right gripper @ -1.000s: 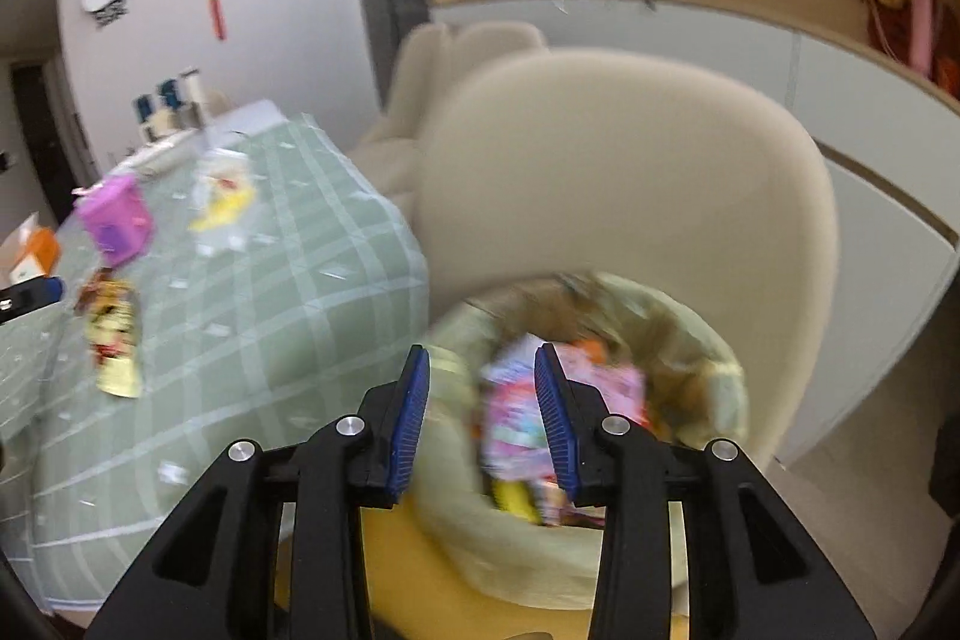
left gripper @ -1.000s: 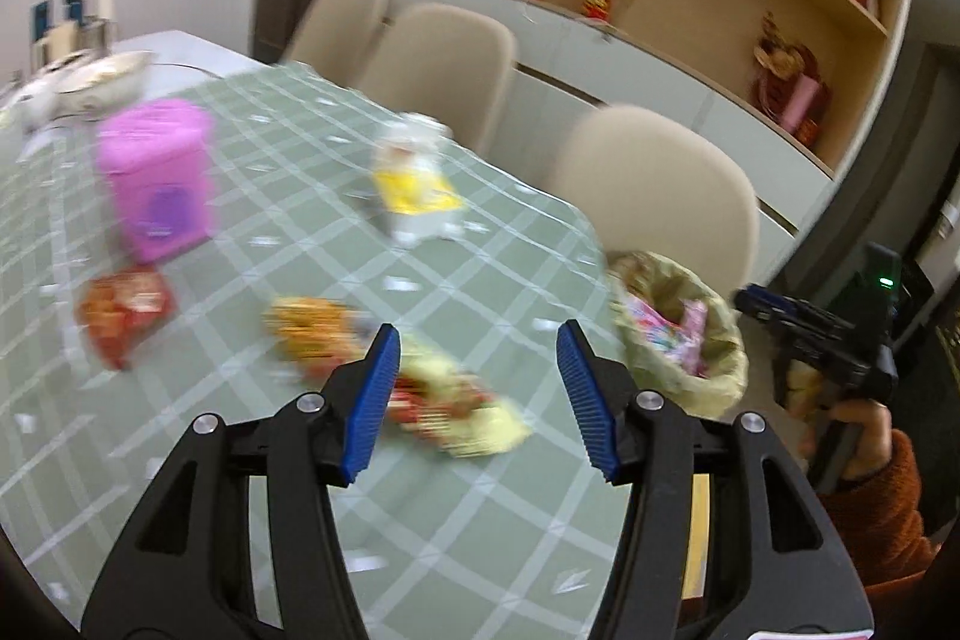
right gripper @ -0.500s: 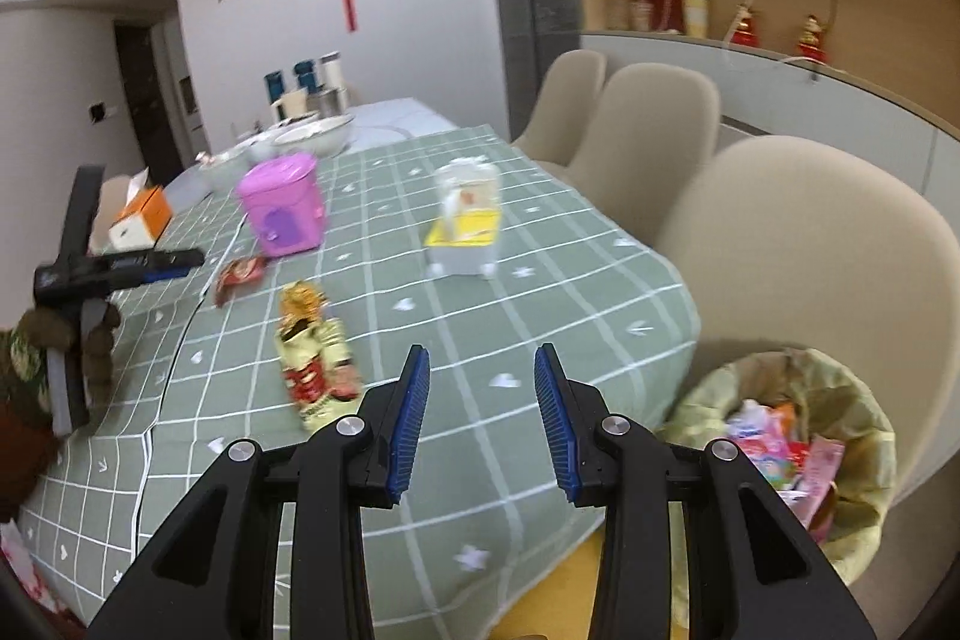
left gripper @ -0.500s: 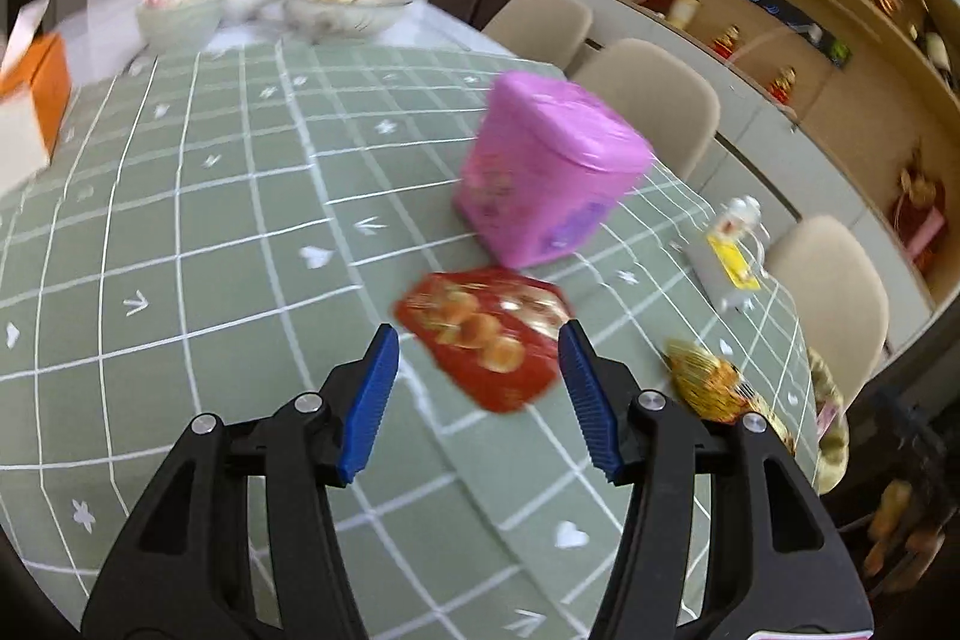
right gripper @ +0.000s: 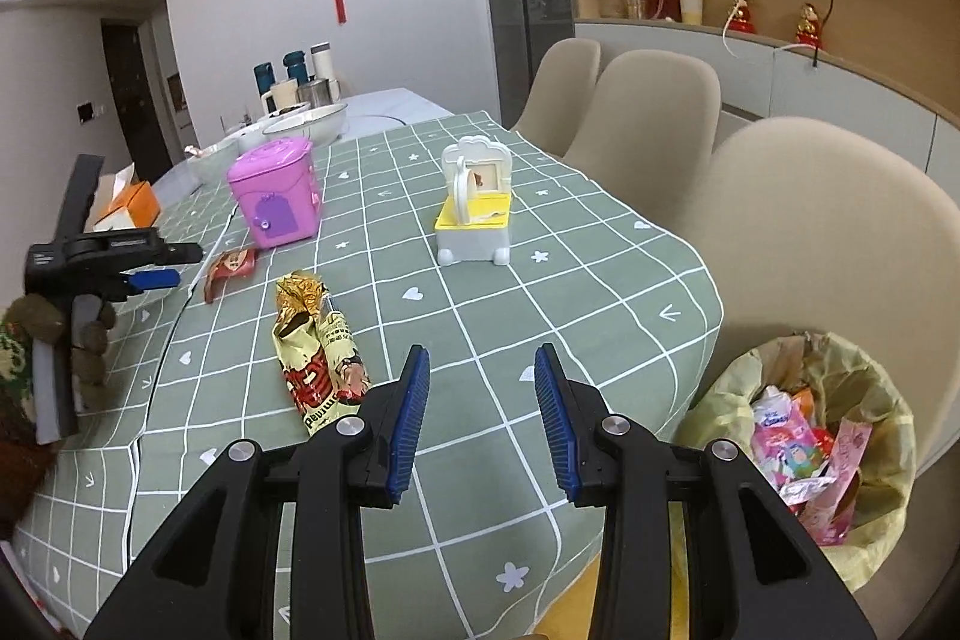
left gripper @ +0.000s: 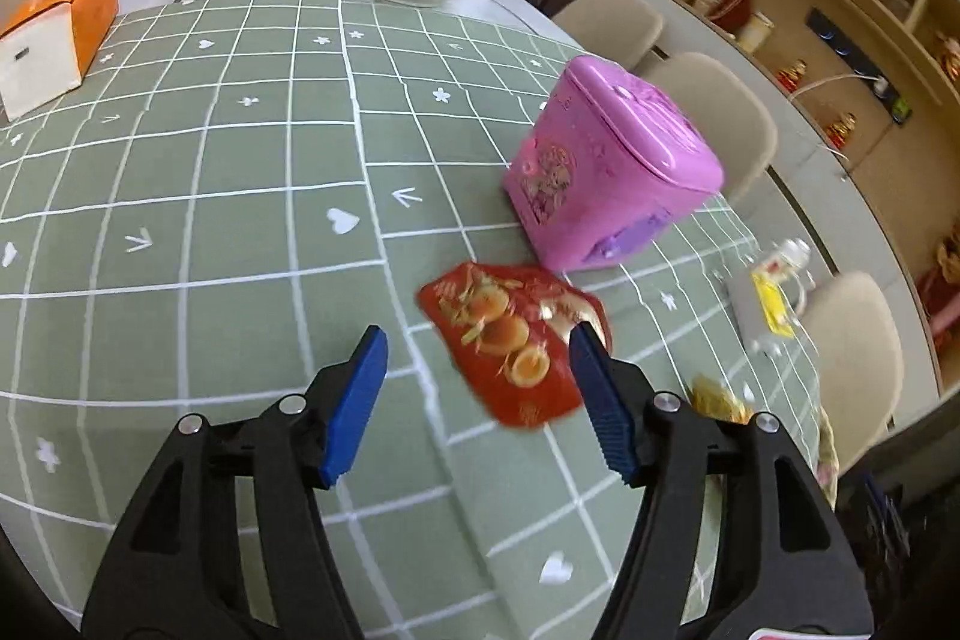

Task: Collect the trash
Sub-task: 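Grasp the red orange-print bag with the left tool, then grasp the gold snack wrappers with the right tool while the left tool holds the red bag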

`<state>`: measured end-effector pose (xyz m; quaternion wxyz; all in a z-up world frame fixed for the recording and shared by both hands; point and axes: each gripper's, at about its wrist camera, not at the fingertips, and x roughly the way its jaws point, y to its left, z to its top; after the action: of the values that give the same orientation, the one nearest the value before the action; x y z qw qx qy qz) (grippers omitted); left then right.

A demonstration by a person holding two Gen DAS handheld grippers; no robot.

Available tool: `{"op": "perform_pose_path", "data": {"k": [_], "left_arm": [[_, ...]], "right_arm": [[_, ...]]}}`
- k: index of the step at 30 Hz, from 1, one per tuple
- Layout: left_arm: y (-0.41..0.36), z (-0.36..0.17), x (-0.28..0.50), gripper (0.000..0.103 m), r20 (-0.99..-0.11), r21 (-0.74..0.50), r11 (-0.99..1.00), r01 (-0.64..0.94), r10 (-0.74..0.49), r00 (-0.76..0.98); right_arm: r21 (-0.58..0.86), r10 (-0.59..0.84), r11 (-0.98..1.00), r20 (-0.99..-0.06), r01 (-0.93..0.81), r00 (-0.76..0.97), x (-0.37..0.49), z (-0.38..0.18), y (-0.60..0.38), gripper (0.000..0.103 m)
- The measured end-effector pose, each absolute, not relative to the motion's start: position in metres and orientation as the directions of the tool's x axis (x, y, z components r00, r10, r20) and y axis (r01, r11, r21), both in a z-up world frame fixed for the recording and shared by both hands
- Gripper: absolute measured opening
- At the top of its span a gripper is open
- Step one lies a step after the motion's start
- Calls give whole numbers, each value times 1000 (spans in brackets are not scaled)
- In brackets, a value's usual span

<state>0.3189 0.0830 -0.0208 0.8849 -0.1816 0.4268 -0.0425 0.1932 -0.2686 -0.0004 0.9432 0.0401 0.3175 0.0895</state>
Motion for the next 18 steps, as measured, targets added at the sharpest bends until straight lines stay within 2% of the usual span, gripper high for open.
{"op": "perform_pose_path", "data": {"k": [8,10,11,15,18], "left_arm": [[43,-31,335,64,-760,-230,964,-131,-94,643],[39,-31,335,55,-760,-220,969,-110,-99,643],[38,-31,334,43,-760,-236,968,-85,-129,637],[43,-28,322,27,-754,-266,964,-15,-198,626],[48,-18,302,22,-731,-278,960,25,-229,643]], "right_arm": [[143,205,979,-607,-148,768,193,-15,-271,35],[154,213,977,-606,-149,766,193,-16,-273,35],[157,215,976,-605,-150,767,193,-17,-274,35],[172,235,971,-604,-164,762,192,-17,-275,35],[172,252,968,-603,-185,757,193,-17,-269,35]]}}
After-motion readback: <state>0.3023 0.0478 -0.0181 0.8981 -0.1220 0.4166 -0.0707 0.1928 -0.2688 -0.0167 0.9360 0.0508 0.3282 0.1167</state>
